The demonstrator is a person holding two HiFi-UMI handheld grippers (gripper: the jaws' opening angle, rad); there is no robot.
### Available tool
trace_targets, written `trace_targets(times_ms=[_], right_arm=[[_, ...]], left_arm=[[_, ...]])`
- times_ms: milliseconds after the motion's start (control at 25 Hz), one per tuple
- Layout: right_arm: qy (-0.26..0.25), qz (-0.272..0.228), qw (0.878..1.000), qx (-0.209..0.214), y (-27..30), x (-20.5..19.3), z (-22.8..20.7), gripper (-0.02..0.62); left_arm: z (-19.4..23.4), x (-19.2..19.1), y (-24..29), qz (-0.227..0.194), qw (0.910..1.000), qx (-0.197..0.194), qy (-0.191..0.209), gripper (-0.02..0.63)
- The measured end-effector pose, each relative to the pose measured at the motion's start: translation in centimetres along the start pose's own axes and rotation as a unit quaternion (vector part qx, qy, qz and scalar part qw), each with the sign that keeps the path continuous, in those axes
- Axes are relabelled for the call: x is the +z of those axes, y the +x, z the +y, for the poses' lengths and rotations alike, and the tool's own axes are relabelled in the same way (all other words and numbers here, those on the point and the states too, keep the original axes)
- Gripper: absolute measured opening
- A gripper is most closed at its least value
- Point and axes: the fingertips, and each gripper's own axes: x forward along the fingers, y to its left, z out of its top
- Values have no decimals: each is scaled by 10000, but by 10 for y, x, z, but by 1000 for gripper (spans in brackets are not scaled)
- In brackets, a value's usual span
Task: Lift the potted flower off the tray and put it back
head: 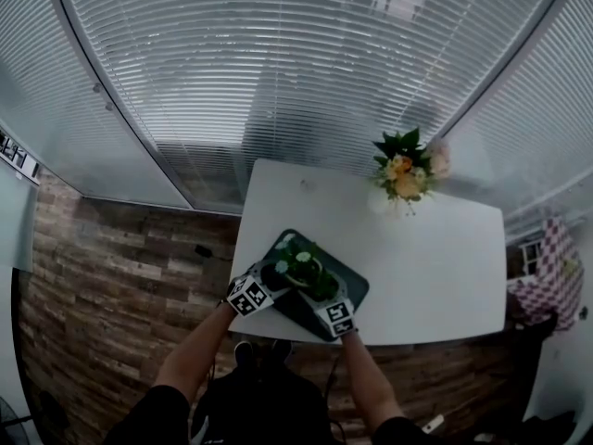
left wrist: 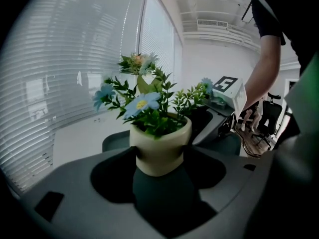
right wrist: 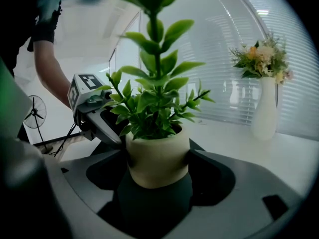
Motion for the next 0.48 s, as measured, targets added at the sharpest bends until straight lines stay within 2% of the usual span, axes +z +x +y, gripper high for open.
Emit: trace_targets(times_ms=[480], right_arm=[[146, 18, 9999, 42, 1, -1, 2, 373]], left_arm=[[1, 1, -5, 59, 10000, -13, -35, 287]])
